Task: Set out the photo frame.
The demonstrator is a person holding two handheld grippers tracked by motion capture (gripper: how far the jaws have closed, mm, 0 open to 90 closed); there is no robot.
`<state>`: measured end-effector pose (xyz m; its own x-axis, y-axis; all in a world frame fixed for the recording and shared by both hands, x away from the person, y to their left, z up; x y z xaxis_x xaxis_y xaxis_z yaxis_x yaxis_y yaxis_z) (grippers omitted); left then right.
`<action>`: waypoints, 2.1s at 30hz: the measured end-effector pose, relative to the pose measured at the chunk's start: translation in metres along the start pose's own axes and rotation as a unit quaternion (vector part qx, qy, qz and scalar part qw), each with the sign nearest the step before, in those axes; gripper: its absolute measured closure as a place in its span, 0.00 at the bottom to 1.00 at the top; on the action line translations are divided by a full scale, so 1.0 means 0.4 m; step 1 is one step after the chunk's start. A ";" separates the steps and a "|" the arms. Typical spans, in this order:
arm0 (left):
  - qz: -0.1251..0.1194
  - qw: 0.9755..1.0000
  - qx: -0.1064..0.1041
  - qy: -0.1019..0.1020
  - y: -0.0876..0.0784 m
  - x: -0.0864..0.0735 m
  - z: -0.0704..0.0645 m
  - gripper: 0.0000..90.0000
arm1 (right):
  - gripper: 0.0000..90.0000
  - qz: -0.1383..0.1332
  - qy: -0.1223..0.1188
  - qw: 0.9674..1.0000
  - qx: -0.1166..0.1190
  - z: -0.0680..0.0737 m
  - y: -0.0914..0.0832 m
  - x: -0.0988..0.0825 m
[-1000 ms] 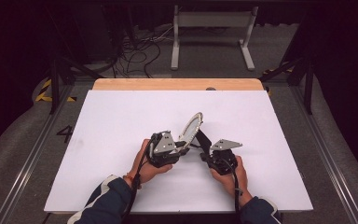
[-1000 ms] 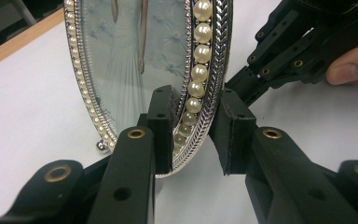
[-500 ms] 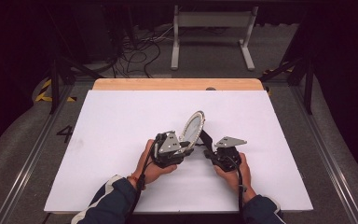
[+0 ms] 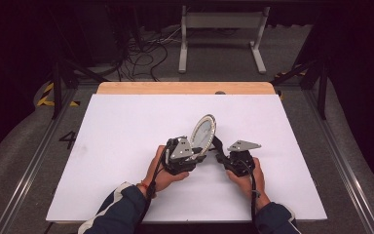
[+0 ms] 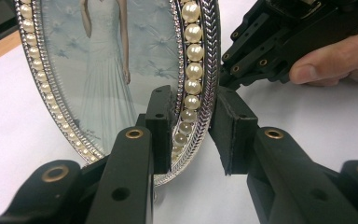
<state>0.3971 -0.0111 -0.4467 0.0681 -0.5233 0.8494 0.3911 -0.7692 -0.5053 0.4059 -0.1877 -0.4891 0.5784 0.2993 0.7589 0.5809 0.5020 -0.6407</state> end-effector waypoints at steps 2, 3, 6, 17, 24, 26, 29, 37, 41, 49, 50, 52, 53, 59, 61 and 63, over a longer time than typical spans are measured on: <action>0.000 1.000 -0.001 0.000 0.000 0.000 0.000 0.77 | 1.00 0.001 0.000 1.000 0.000 -0.002 0.000 0.000; 0.001 1.000 -0.001 0.000 -0.001 0.000 0.001 0.77 | 1.00 0.001 0.001 1.000 0.001 -0.002 0.000 0.000; 0.001 1.000 -0.001 -0.001 0.002 0.001 -0.001 0.77 | 1.00 0.001 0.000 1.000 -0.001 -0.003 0.001 0.001; 0.002 1.000 -0.002 0.000 0.014 0.019 -0.008 0.78 | 1.00 0.000 0.006 1.000 -0.009 -0.021 0.003 0.003; -0.002 1.000 -0.009 0.000 0.008 0.016 -0.008 0.78 | 1.00 0.000 0.004 1.000 -0.009 -0.025 0.004 0.004; -0.005 1.000 -0.012 0.002 -0.002 0.010 -0.007 0.78 | 1.00 0.000 0.005 1.000 -0.008 -0.025 0.004 0.003; -0.001 1.000 -0.011 0.003 -0.018 -0.008 -0.002 0.78 | 1.00 -0.001 0.007 1.000 -0.008 -0.026 0.003 0.000; 0.017 1.000 -0.001 -0.005 -0.087 -0.087 0.025 0.75 | 0.99 -0.015 -0.002 1.000 -0.008 -0.010 -0.012 0.003; 0.018 1.000 0.006 -0.004 -0.125 -0.111 0.036 0.71 | 0.95 -0.022 -0.012 1.000 0.000 0.011 -0.022 0.005; 0.019 1.000 0.024 -0.002 -0.187 -0.152 0.041 0.62 | 0.79 -0.045 -0.032 0.998 0.025 0.056 -0.051 0.006; 0.020 0.999 0.027 -0.005 -0.194 -0.159 0.042 0.62 | 0.79 -0.045 -0.032 0.998 0.025 0.056 -0.051 0.006; 0.028 0.999 0.035 -0.012 -0.208 -0.178 0.043 0.57 | 0.74 -0.052 -0.032 0.998 0.034 0.069 -0.056 0.010; 0.032 0.999 0.041 -0.015 -0.213 -0.189 0.042 0.52 | 0.73 -0.053 -0.033 0.997 0.036 0.074 -0.057 0.012; 0.063 0.997 0.048 -0.023 -0.229 -0.241 0.039 0.29 | 0.61 -0.059 -0.041 0.997 0.043 0.107 -0.055 0.023; 0.071 0.996 0.048 -0.029 -0.232 -0.253 0.038 0.22 | 0.57 -0.059 -0.038 0.997 0.039 0.111 -0.049 0.026; 0.078 0.995 0.046 -0.034 -0.237 -0.263 0.036 0.18 | 0.56 -0.060 -0.036 0.997 0.037 0.114 -0.044 0.030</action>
<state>0.3662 0.1220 -0.4859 0.1949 -0.6052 0.7718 0.4539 -0.6419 -0.6180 0.3766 -0.1561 -0.4633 0.4627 0.2888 0.8381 0.5982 0.5960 -0.5356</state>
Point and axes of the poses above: each handheld gripper's, and its own axes: y roughly forward along the jaws, x roughly out of its top, z roughly to its left, the point moved 5 cm from there along y, roughly forward along the jaws, and after that the axes turned 4 degrees about y, right-handed, at the moved point
